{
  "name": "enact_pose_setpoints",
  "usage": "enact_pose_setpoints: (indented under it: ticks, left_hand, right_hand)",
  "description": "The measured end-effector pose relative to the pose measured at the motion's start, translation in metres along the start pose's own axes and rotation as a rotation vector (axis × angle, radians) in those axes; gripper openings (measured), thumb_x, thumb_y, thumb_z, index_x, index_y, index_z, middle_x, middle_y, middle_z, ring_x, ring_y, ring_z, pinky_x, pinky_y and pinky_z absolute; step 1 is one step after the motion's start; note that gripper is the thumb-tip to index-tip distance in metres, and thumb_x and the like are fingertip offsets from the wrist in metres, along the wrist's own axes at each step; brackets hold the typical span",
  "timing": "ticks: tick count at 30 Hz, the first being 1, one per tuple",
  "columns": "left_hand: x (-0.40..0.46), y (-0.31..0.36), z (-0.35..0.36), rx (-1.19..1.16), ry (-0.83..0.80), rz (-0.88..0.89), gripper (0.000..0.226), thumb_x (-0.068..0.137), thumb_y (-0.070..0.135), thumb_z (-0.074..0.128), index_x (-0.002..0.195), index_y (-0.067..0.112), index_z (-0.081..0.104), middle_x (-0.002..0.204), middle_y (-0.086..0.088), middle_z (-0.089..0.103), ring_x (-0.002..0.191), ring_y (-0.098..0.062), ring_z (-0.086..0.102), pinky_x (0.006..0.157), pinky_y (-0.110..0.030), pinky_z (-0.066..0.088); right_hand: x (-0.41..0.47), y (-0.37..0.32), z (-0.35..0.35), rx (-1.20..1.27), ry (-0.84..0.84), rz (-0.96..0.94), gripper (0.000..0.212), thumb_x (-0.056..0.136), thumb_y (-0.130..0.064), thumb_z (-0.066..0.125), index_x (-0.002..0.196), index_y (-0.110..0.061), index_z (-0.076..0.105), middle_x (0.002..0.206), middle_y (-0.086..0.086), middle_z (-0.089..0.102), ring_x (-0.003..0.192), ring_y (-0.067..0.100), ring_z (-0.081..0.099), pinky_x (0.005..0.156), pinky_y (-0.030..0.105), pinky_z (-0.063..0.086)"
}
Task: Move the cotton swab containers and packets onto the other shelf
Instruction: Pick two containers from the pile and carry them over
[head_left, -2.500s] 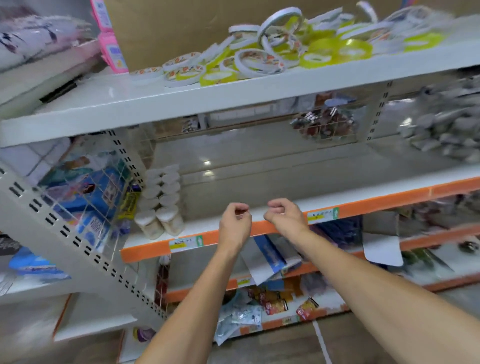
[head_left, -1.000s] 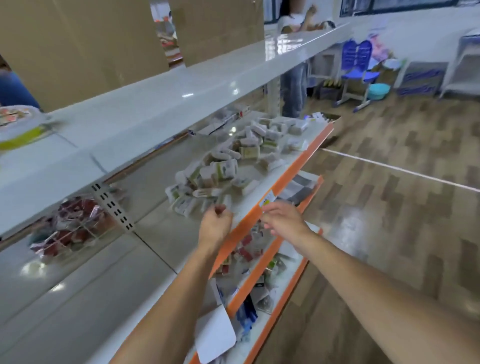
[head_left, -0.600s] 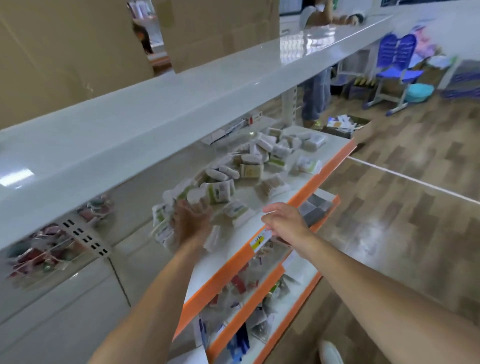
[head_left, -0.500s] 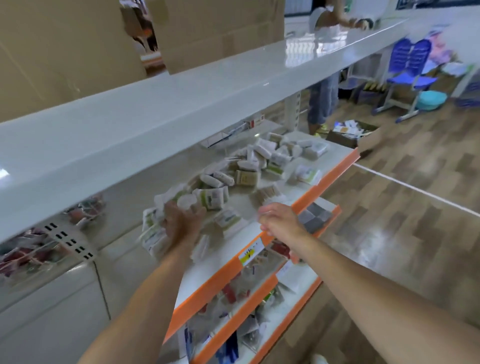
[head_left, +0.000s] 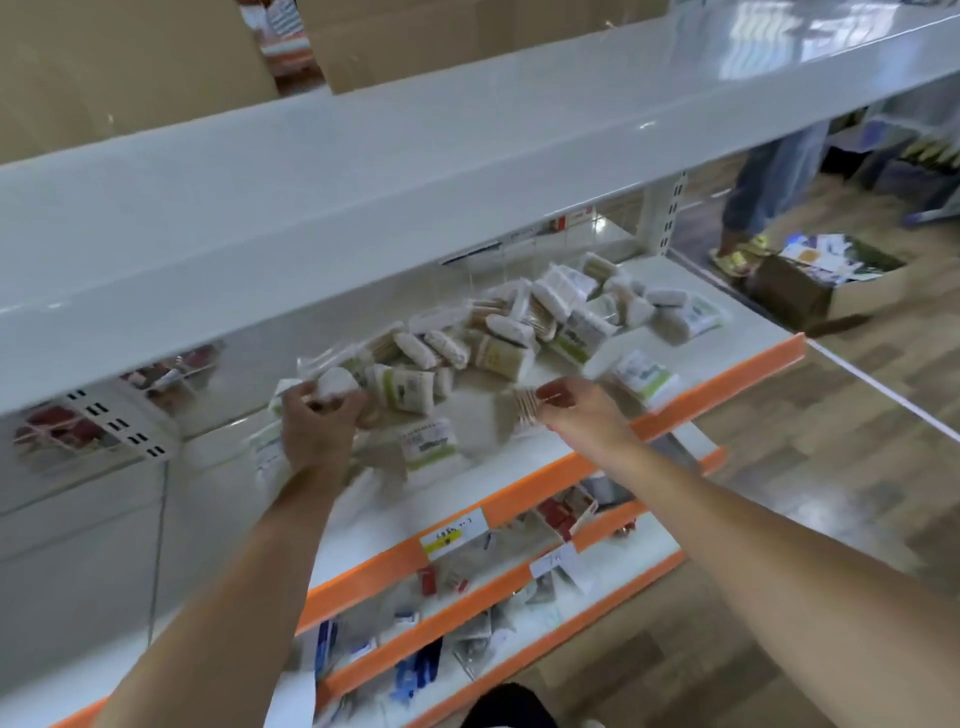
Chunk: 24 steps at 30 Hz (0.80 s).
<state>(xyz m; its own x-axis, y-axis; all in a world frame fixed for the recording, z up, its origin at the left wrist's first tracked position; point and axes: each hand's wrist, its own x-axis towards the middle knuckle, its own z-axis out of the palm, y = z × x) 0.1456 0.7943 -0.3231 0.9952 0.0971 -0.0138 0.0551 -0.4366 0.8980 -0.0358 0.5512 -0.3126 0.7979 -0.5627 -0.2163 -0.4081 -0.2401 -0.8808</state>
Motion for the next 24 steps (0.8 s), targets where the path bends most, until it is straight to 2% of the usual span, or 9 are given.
enact_pose_setpoints:
  ticks: [2,4,6,9,12,14,16,20,24]
  left_hand:
    - [-0.005,0.003,-0.004,-0.093,0.040,0.017,0.063,0.074,0.032,0.082,0.127,0.020,0.050,0.113,-0.009,0.068,0.100,-0.026,0.068,0.092,-0.048,0.055]
    - [-0.012,0.009,-0.005,-0.257,0.064,0.090,0.053,0.082,0.024,0.076,0.129,0.018,0.051,0.108,-0.005,0.068,0.092,-0.014,0.068,0.089,-0.043,0.058]
    - [-0.018,0.019,-0.004,-0.436,0.027,0.126,0.041,0.091,0.014,0.067,0.129,0.016,0.053,0.102,-0.002,0.066,0.086,-0.007,0.067,0.081,-0.038,0.057]
    - [-0.026,0.029,-0.001,-0.865,-0.173,-0.070,0.024,0.097,0.018,0.050,0.120,0.017,0.056,0.098,-0.002,0.067,0.093,-0.020,0.066,0.077,-0.035,0.054]
    - [-0.031,0.030,0.005,-1.181,-0.414,-0.280,0.026,0.094,0.029,0.048,0.110,0.014,0.060,0.100,-0.009,0.065,0.105,-0.030,0.061,0.087,-0.044,0.051]
    - [-0.033,0.030,0.013,-1.216,-0.499,-0.343,0.030,0.092,0.035,0.052,0.108,0.012,0.061,0.099,-0.012,0.062,0.098,-0.031,0.061,0.084,-0.046,0.052]
    - [-0.033,0.033,0.022,-1.180,-0.554,-0.384,0.030,0.088,0.038,0.061,0.101,0.010,0.063,0.092,-0.013,0.061,0.089,-0.027,0.062,0.082,-0.044,0.054]
    - [-0.026,0.032,0.036,-1.076,-0.645,-0.367,0.014,0.085,0.025,0.071,0.088,0.012,0.073,0.092,-0.010,0.064,0.084,-0.020,0.065,0.082,-0.040,0.051]
    - [-0.021,0.034,0.040,-1.009,-0.714,-0.341,0.034,0.086,0.024,0.070,0.114,0.005,0.063,0.104,-0.014,0.066,0.092,-0.023,0.065,0.082,-0.039,0.055]
  right_hand:
    - [0.016,-0.003,0.001,-0.078,-0.006,-0.036,0.019,0.088,-0.024,0.064,0.107,-0.026,0.069,0.096,-0.005,0.070,0.085,0.017,0.066,0.067,0.027,0.051]
    - [0.032,-0.009,0.007,-0.099,0.031,-0.081,0.023,0.090,-0.020,0.061,0.110,-0.022,0.070,0.098,-0.003,0.070,0.078,0.011,0.063,0.058,0.017,0.044]
    - [0.045,-0.018,0.014,-0.096,0.097,-0.107,0.024,0.090,-0.018,0.059,0.110,-0.021,0.072,0.100,-0.004,0.071,0.081,0.009,0.061,0.065,0.016,0.042]
    - [0.063,-0.025,0.025,-0.140,0.084,-0.150,0.028,0.093,-0.016,0.058,0.119,-0.019,0.069,0.113,-0.002,0.071,0.103,0.015,0.064,0.081,0.021,0.040]
    - [0.076,-0.028,0.031,-0.243,0.113,-0.178,0.031,0.098,-0.022,0.054,0.125,-0.014,0.067,0.123,0.007,0.067,0.112,0.025,0.061,0.086,0.028,0.042]
    - [0.082,-0.030,0.035,-0.320,0.148,-0.198,0.034,0.098,-0.019,0.049,0.125,-0.011,0.067,0.126,0.016,0.062,0.116,0.034,0.054,0.099,0.039,0.043]
    - [0.087,-0.032,0.038,-0.362,0.161,-0.202,0.041,0.098,-0.017,0.044,0.135,-0.014,0.062,0.133,0.019,0.055,0.122,0.039,0.047,0.109,0.045,0.037]
    - [0.094,-0.029,0.041,-0.517,0.185,-0.205,0.040,0.101,-0.024,0.044,0.137,-0.017,0.059,0.134,0.018,0.054,0.122,0.037,0.044,0.107,0.040,0.032]
    - [0.099,-0.022,0.038,-0.539,0.133,-0.112,0.044,0.098,-0.042,0.051,0.126,-0.010,0.064,0.135,0.020,0.051,0.122,0.040,0.045,0.105,0.042,0.037]
